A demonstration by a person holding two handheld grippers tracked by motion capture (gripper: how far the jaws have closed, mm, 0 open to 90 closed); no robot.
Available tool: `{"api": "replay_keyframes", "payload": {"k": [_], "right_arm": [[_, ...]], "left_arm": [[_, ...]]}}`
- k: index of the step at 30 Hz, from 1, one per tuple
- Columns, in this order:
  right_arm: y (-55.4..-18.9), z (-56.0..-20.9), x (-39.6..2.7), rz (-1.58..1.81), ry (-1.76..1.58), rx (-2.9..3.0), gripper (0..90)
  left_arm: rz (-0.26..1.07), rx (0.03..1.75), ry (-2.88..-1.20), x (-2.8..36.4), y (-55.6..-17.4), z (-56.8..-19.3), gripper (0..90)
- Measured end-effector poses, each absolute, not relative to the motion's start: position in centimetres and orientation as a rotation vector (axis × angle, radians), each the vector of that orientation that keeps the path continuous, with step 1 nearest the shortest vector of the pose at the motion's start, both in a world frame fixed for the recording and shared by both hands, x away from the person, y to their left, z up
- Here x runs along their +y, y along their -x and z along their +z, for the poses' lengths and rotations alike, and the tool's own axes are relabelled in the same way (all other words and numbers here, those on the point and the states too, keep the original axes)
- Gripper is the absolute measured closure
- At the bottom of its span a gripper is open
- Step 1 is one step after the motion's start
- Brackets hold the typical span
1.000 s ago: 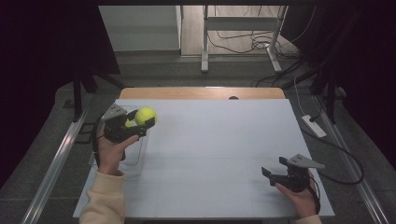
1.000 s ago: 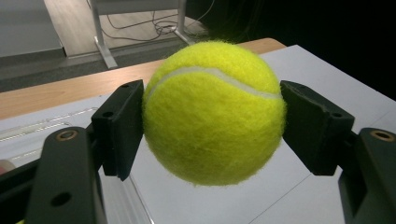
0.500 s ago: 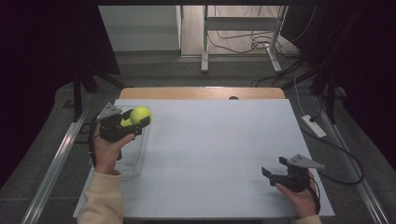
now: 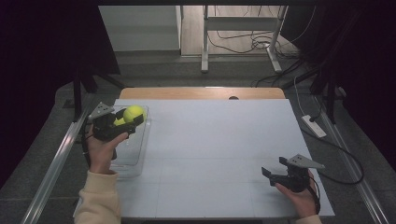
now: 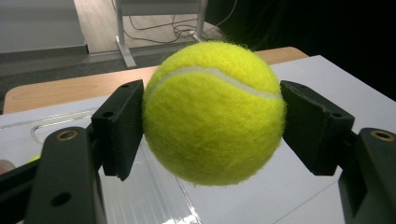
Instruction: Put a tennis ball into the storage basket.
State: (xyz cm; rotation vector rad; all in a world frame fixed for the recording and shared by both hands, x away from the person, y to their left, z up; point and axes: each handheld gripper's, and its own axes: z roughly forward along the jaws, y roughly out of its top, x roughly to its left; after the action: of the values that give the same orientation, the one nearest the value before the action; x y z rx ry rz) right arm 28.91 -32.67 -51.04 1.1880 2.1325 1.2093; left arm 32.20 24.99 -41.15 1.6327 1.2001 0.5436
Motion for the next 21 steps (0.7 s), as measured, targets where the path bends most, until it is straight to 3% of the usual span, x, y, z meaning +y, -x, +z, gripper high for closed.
{"api": "replay_keyframes", "payload": {"k": [21], "right_arm": [[-28.9,-51.0,-32.6,1.207,-1.186,2.136,12.1]], "left_arm": [[0.58,1.29,-1.6,27.3,-32.1,-41.7,27.1]]}}
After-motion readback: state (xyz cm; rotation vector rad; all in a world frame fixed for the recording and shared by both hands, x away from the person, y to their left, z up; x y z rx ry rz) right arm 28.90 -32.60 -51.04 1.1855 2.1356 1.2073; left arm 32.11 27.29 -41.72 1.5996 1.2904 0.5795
